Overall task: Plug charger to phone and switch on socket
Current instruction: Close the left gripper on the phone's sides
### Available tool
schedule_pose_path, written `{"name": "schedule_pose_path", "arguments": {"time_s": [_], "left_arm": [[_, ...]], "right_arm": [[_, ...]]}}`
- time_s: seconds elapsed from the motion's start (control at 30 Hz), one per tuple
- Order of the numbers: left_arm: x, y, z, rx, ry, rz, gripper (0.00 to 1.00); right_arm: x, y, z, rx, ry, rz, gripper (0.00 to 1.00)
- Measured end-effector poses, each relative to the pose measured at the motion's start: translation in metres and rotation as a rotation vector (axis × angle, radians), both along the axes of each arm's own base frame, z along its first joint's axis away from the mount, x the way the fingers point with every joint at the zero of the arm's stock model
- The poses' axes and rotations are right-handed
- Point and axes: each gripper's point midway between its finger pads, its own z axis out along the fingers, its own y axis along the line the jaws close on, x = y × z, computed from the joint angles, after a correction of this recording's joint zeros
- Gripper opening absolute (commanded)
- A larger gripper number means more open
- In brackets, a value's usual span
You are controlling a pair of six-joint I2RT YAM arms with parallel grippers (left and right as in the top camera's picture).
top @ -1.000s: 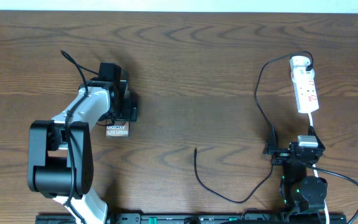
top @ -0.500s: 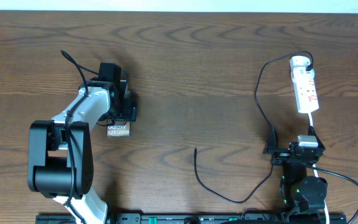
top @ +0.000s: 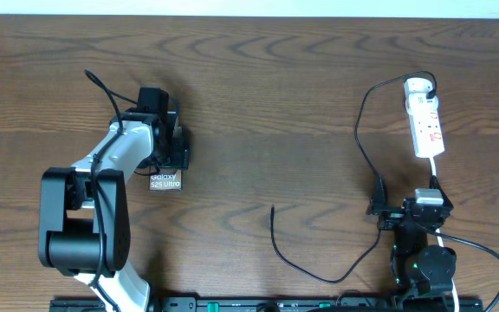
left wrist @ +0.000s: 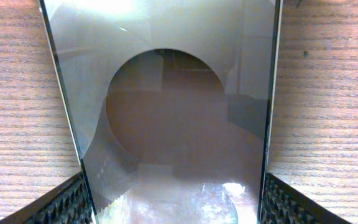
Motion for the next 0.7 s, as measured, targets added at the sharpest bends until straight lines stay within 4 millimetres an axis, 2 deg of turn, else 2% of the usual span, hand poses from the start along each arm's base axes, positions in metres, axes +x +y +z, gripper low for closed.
{"name": "schedule_pose_path", "arguments": {"time_s": [0.13,0.53,0.7], "left_arm": [[0.0000,-0.0001,0.0002,-0.001,0.000,0.000,0.73],[0.0003,-0.0002,0.0003,-0.001,-0.001,0.000,0.50],[0.0004,-0.0002,0.0003,-0.001,-0.002,0.000,0.22]], "right_arm": [[0.0000,0.0000,0.0000,0.000,0.000,0.000,0.99],[0.0000,0.0000,0.0000,0.000,0.000,0.000,0.99],[0.0000,0.0000,0.0000,0.000,0.000,0.000,0.99]]}}
